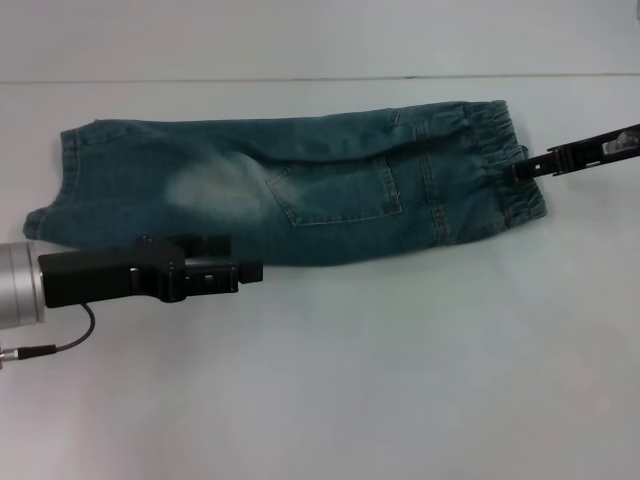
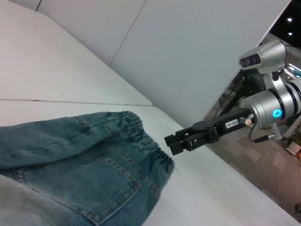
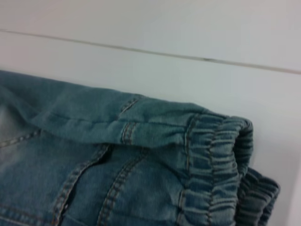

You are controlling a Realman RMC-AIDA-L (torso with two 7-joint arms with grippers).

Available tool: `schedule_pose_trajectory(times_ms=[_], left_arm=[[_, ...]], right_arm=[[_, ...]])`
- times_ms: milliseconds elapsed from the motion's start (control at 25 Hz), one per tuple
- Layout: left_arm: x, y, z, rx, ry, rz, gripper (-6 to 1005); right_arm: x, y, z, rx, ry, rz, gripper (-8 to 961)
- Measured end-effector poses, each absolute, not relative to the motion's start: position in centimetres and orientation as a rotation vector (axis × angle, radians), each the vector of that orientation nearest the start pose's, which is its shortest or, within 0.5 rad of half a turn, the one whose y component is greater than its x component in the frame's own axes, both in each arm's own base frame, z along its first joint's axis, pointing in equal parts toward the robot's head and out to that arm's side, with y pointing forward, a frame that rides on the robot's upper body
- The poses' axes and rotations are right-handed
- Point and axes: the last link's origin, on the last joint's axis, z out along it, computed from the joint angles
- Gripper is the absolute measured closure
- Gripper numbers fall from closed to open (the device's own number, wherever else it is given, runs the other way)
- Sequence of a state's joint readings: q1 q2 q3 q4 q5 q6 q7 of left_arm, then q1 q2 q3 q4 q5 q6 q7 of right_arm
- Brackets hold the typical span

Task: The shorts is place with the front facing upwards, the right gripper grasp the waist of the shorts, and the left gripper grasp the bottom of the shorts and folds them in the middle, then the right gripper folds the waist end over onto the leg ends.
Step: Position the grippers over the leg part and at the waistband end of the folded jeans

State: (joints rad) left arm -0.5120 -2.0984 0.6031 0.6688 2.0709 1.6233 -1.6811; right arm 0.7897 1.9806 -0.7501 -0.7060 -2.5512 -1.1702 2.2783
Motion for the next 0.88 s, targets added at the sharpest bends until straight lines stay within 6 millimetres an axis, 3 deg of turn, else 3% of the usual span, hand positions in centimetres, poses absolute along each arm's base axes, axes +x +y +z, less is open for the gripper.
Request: schedule_pose_trajectory(times_ms=[880], left_arm=[[-27.1, 32.0, -1.1, -2.658, -1.114, -0.730, 118]], right_arm=[[26.5, 43.3, 1.2, -2.296, 1.240, 0.009, 35]])
